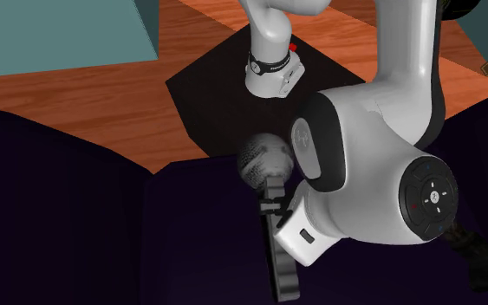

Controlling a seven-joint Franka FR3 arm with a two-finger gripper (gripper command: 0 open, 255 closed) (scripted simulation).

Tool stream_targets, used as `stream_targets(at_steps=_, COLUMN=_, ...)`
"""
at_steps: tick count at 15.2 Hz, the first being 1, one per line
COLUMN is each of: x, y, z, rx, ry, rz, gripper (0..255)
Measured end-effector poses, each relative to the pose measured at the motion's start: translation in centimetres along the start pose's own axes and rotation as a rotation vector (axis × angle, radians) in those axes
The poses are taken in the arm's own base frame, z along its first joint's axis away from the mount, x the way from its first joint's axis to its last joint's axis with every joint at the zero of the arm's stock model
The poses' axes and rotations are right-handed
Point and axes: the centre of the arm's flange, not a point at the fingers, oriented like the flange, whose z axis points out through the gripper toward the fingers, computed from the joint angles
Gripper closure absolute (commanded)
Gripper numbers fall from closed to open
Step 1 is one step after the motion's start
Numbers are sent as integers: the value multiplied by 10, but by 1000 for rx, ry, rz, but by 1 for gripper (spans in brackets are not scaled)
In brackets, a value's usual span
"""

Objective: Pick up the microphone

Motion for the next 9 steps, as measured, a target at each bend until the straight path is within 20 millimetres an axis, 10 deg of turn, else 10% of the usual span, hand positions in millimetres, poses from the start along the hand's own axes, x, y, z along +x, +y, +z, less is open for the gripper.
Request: stream_targets(at_steps=9, x=-10, y=9, z=-45, rx=0, ry=0, rz=0, gripper=255)
